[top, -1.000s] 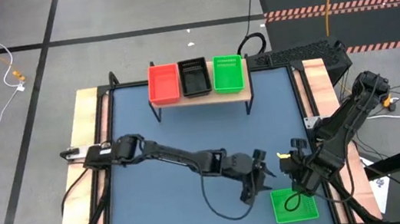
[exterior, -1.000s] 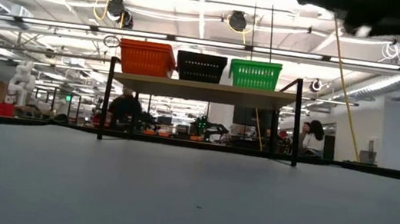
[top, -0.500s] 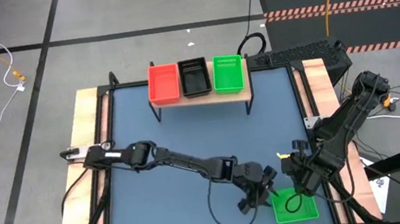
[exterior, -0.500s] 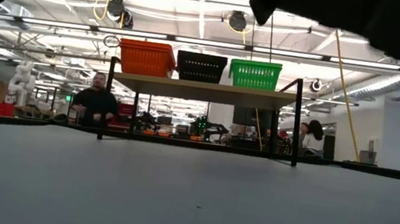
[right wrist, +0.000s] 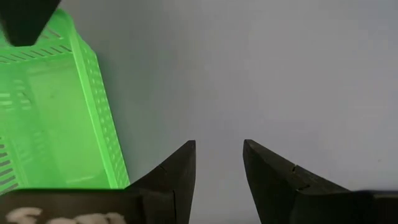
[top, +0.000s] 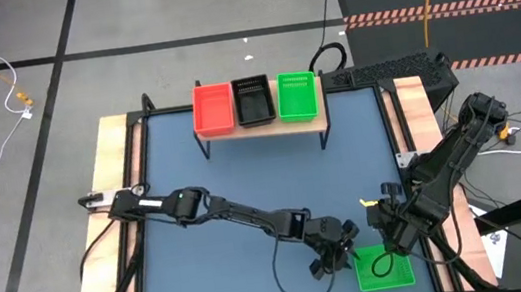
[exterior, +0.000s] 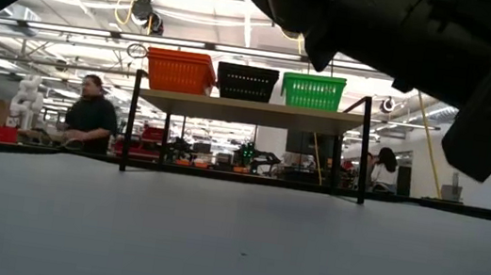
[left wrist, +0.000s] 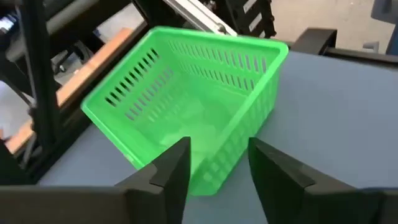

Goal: Stack baskets on shelf by color
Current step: Stack the green bin on the other green bins on the shelf

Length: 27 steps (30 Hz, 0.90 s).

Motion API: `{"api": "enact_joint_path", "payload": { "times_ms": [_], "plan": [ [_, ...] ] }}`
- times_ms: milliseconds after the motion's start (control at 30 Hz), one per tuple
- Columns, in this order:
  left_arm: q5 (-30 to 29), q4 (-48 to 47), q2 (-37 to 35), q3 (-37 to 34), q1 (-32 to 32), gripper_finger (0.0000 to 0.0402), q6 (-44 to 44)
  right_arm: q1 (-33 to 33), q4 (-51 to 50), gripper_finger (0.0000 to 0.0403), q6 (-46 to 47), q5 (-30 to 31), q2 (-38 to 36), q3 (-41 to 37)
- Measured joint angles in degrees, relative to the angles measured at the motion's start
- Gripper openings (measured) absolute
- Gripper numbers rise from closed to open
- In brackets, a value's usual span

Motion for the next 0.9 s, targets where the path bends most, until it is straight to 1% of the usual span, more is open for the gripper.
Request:
{"api": "enact_joint_path", "payload": {
  "times_ms": [233, 667, 767, 833, 900],
  "plan": [
    [-0.2, -0.4, 0.0, 0.0, 0.0, 0.0096, -0.6, 0.0, 0.0, 0.0128, 1.3, 0.0, 0.0, 0.0],
    [-1.1, -0.2, 0.0, 0.0, 0.2, 0.0017, -4.4, 1.7, 0.0, 0.0128, 1.3, 0.0, 0.0, 0.0],
    [-1.2, -0.4, -0.4, 0.0, 0.2, 0.0009, -6.1, 1.9, 0.0, 0.0128, 1.3, 0.1, 0.0, 0.0],
    [-1.8, -1.1, -1.1, 0.0, 0.2, 0.0015, -7.9, 1.9, 0.0, 0.0128, 1.3, 0.1, 0.0, 0.0],
    [-3.8, -3.5, -2.2, 0.0, 0.2, 0.0026, -9.4, 1.9, 0.0, 0.0128, 1.3, 0.1, 0.0, 0.0]
  ]
}}
